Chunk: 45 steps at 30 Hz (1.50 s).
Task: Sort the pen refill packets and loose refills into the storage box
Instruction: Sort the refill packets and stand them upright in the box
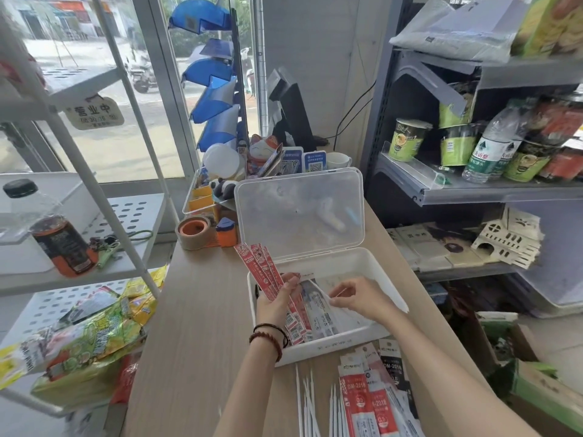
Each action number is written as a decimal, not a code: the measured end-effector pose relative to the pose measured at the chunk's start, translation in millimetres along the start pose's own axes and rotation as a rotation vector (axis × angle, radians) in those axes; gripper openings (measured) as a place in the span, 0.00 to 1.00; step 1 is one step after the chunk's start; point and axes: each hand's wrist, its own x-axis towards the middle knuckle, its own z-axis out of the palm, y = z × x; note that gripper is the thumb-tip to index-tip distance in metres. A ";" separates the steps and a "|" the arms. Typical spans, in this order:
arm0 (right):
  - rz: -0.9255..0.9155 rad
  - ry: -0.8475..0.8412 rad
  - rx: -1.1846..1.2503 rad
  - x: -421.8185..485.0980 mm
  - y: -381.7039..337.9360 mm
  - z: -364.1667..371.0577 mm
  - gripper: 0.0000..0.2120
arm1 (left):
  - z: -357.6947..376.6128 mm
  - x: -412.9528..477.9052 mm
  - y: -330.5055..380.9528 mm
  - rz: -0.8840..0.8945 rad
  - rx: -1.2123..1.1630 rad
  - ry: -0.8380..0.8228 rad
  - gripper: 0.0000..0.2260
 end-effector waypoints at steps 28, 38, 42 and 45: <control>0.050 0.432 -0.101 -13.3 -5.1 11.8 0.12 | 7.9 -5.2 1.5 0.017 0.026 -0.048 0.16; -0.120 0.428 -0.028 -26.6 -11.8 12.9 0.15 | 4.0 -6.6 4.8 0.008 0.215 0.068 0.19; -0.207 0.403 0.100 -38.4 -26.0 20.0 0.14 | 1.6 -6.3 10.1 -0.019 0.338 0.020 0.15; -0.258 0.294 0.155 -45.6 -39.0 27.5 0.14 | 2.5 -7.7 28.6 -0.064 0.389 -0.053 0.11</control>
